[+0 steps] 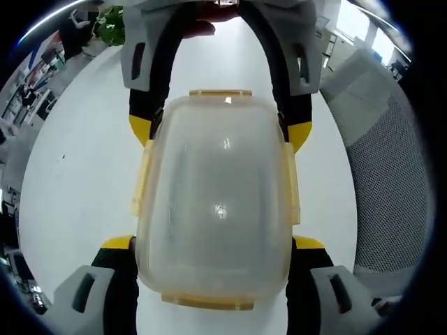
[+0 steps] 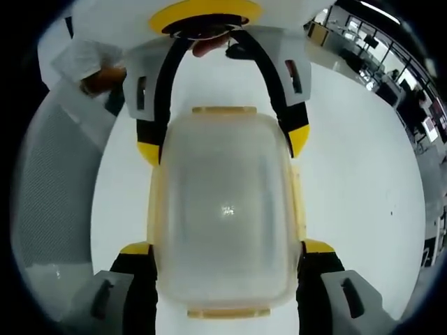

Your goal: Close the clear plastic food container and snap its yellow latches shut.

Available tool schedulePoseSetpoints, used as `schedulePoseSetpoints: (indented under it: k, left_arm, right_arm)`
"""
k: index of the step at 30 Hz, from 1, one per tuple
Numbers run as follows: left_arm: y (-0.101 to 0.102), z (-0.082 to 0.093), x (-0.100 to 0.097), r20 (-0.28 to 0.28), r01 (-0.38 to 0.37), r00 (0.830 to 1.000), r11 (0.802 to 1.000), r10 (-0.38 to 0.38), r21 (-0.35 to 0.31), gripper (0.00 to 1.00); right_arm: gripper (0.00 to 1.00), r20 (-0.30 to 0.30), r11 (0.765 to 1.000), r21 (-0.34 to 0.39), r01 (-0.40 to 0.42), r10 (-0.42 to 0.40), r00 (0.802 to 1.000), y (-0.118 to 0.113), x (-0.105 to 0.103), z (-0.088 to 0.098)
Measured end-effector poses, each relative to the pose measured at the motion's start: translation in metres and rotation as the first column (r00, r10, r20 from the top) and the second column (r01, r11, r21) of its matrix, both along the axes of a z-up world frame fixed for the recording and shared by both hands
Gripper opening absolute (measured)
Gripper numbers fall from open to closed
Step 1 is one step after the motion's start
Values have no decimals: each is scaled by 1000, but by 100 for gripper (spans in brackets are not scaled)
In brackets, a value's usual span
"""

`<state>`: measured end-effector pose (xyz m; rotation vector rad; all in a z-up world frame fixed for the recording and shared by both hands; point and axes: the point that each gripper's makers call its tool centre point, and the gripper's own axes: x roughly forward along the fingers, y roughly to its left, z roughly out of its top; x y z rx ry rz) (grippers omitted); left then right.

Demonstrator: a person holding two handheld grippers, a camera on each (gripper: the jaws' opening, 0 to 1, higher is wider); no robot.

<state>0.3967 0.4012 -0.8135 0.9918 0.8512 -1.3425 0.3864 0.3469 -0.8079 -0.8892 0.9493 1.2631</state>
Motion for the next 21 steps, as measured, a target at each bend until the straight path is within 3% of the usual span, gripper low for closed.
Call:
schedulePoseSetpoints:
  k: [15,21]
  left_arm:
    - [-1,-1,8,-4,-9,1000,1000,9,-6,89]
    - [-1,-2,11,-3,-4,1000,1000,4,29,89]
  right_arm:
    - [84,-9,1000,24,6,-6,1000,-1,10,-2]
    - [85,-24,999,38,19,-19,1000,-1,13,-3]
